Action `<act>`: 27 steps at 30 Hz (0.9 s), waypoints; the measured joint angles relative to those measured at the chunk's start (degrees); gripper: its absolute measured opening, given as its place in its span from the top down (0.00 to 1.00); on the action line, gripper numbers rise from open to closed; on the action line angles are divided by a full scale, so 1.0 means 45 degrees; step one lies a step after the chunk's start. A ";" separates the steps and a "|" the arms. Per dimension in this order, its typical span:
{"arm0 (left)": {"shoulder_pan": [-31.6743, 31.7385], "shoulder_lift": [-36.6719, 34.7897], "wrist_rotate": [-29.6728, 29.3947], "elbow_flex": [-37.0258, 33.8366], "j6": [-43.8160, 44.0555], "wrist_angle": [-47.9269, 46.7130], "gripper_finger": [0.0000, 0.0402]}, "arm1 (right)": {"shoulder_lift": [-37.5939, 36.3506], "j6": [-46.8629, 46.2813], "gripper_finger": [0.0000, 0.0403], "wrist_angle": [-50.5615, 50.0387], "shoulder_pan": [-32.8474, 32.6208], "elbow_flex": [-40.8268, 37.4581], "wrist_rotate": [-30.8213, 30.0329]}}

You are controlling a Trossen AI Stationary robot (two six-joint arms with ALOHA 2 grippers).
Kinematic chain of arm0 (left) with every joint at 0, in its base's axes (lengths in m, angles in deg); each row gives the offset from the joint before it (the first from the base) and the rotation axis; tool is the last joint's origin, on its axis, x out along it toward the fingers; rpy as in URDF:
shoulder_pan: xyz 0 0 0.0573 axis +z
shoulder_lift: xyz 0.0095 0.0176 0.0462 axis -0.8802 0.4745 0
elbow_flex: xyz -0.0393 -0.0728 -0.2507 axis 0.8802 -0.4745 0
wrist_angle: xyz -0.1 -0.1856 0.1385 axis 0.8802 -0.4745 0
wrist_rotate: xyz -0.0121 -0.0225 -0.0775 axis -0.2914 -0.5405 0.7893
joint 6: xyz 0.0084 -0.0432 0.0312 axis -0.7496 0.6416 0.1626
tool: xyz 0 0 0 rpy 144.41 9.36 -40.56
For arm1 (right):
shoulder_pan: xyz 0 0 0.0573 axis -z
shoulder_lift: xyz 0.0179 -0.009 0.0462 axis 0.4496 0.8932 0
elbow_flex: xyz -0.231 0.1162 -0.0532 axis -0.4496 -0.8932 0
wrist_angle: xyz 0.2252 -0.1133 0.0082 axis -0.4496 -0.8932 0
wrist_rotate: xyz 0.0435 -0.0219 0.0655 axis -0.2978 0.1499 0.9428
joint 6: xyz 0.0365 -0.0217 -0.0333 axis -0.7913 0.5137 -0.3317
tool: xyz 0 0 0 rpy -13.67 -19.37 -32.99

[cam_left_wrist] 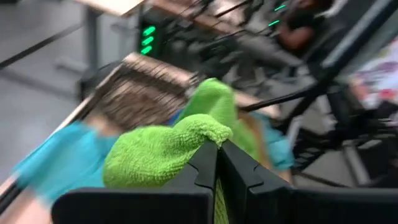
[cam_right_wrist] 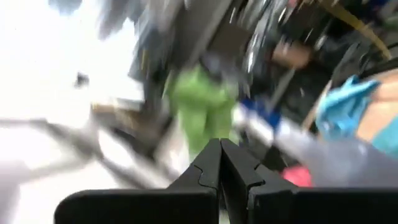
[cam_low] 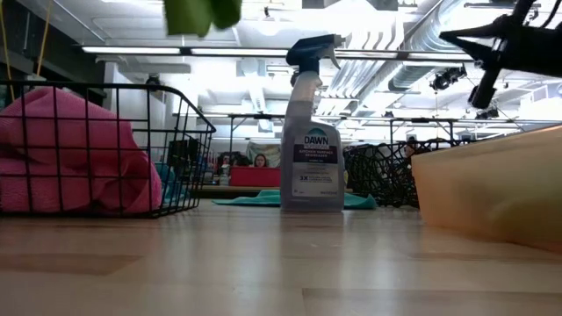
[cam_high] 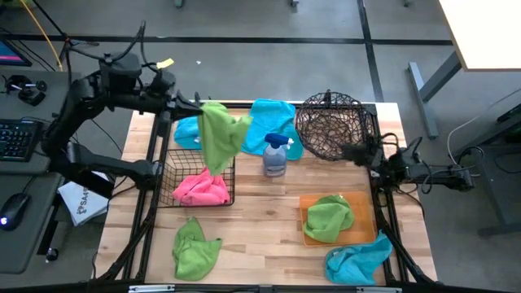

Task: Sort microfiber towel by color & place in baskets
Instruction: Put the top green microfiber cloth into the orange bin

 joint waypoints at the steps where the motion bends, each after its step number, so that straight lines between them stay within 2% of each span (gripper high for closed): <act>1: -0.0337 0.0089 0.0015 0.0002 0.0108 0.0430 1.00 | 0.0002 0.0162 1.00 0.0314 0.0002 0.0000 -0.0473; 4: -0.1376 0.0388 0.0011 0.0001 0.0215 0.1686 1.00 | 0.0284 0.1780 1.00 0.2134 0.0000 0.0000 -0.0583; 6: -0.2040 0.0576 0.0033 -0.0002 0.0341 0.2403 1.00 | 0.0875 0.2411 1.00 0.4307 0.0000 0.0009 -0.0338; 9: -0.2936 0.0971 0.0261 0.0002 0.0540 0.3177 1.00 | 0.2304 0.3442 1.00 0.6694 -0.0004 0.0689 0.1068; 12: -0.3682 0.1492 0.0448 0.0002 0.0534 0.3586 1.00 | 0.4240 0.4353 1.00 0.6807 -0.0005 0.2371 0.2186; 16: -0.4484 0.2230 0.0423 0.0002 0.0170 0.3764 1.00 | 0.7483 0.5707 1.00 0.5448 -0.0005 0.5322 0.3719; 20: -0.4976 0.2913 -0.0010 0.0002 -0.0615 0.3771 1.00 | 1.0468 0.7253 1.00 0.3154 -0.0005 0.8521 0.5200; 24: -0.5150 0.3393 -0.0860 0.0002 -0.0977 0.3701 1.00 | 1.2805 0.7631 1.00 -0.0962 -0.0005 1.1854 0.5347; 27: -0.5282 0.3538 -0.1452 -0.0008 -0.1414 0.3505 1.00 | 1.4268 0.8673 0.96 -0.4811 -0.0002 1.4412 0.5599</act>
